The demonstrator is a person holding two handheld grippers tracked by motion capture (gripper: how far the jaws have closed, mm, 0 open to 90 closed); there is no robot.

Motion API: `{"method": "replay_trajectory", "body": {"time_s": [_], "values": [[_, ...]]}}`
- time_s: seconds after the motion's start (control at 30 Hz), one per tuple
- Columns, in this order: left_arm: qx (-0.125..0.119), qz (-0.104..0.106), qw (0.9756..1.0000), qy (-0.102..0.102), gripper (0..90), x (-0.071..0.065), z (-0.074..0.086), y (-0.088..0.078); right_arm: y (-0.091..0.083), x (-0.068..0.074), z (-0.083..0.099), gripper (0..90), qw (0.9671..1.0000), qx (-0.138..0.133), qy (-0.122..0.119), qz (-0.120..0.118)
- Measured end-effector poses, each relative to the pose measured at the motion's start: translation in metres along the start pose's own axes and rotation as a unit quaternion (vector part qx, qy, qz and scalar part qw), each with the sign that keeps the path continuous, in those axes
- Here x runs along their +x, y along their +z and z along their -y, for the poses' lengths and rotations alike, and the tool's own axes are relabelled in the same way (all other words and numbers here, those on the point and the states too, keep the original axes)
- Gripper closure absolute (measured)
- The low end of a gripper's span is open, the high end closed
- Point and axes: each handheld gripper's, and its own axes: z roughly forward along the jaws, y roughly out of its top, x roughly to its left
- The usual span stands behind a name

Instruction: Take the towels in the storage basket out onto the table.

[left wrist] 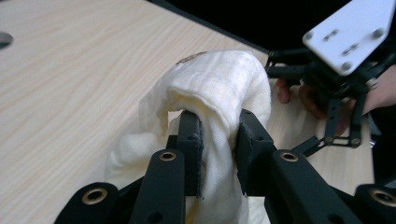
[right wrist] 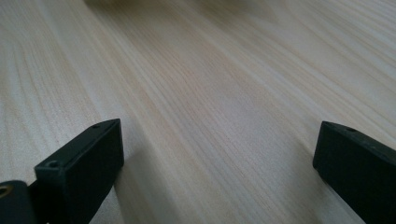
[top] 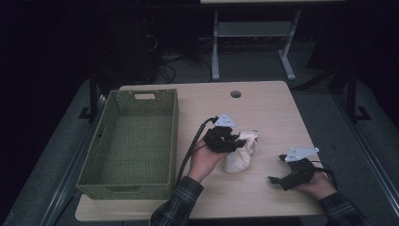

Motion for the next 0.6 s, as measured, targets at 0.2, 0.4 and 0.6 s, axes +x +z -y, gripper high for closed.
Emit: {"method": "replay_trajectory", "body": {"time_s": [0.2, 0.4, 0.6], "values": [[0.024, 0.007, 0.9997, -0.002, 73.3, 0.003, 0.016, 0.020, 0.000, 0.000, 0.000, 1.5, 1.0000, 0.000, 0.001, 0.000], [0.033, 0.011, 0.9994, -0.008, 72.8, 0.004, 0.024, 0.030, 0.000, 0.000, 0.000, 1.5, 1.0000, 0.000, 0.001, 0.000], [0.042, 0.012, 0.9990, -0.008, 60.6, 0.004, 0.028, 0.038, 0.000, 0.001, 0.000, 1.5, 1.0000, 0.000, 0.001, 0.001]]}}
